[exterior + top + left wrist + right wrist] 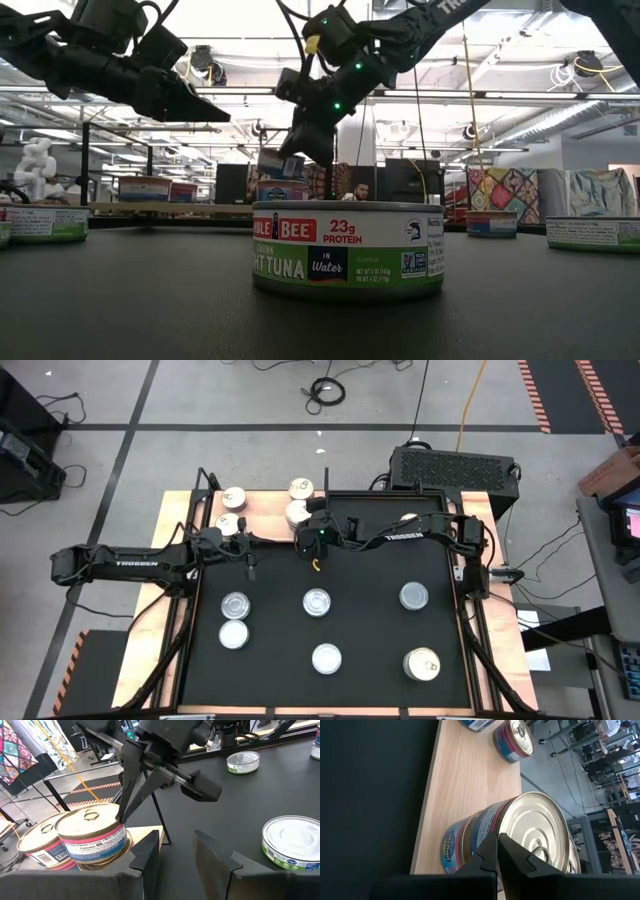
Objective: Stack canned seafood by type on shelf
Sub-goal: Stack the blue-pink tuna can on top of the other blue-pink tuna cans on the shelf
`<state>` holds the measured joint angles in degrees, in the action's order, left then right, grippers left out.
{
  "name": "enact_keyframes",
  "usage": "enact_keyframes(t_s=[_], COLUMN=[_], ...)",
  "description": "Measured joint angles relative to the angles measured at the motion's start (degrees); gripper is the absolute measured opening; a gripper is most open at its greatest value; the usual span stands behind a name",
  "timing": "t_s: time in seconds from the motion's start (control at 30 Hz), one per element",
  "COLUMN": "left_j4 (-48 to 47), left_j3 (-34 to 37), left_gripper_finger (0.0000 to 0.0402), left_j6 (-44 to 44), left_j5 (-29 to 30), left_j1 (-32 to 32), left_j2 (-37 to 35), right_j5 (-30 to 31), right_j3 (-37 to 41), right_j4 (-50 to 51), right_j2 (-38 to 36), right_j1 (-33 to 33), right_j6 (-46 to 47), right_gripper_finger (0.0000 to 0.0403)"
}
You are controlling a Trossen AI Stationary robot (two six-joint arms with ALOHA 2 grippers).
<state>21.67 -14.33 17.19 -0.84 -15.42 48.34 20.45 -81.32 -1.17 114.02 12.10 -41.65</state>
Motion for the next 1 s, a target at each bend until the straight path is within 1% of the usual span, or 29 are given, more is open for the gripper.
enact_keyframes(t_s=[0.27, 0.37, 0.53, 0.73, 0.87, 1.0], left_j4=[-0.09, -0.11, -0.13, -0.13, -0.13, -0.16], left_j3=[0.00, 0.00, 0.00, 0.00, 0.00, 0.00], left_gripper_finger=[0.0123, 0.0123, 0.0123, 0.0123, 0.0123, 0.0123], left_j6=[0.00, 0.00, 0.00, -0.02, -0.02, -0.03], left_j5=[0.00, -0.02, -0.02, -0.04, -0.04, -0.16], left_j1=[0.00, 0.00, 0.00, 0.00, 0.00, 0.00], left_j2=[0.02, 0.00, 0.02, 0.01, 0.00, 0.00], right_j5=[0.04, 0.18, 0.36, 2.07, 2.44, 4.21], right_j3=[0.01, 0.00, 0.02, 0.02, 0.11, 0.11], right_j4=[0.54, 1.18, 1.33, 0.83, -2.49, -5.69], right_j2=[0.00, 0.00, 0.00, 0.00, 0.00, -0.42], right_j1=[0.04, 0.06, 0.06, 0.04, -0.18, -0.36], right_j6=[0.00, 0.36, 0.66, 0.94, 0.14, -0.16], right_gripper_finger=[0.0001, 0.0007, 0.0030, 0.0066, 0.0086, 0.0100])
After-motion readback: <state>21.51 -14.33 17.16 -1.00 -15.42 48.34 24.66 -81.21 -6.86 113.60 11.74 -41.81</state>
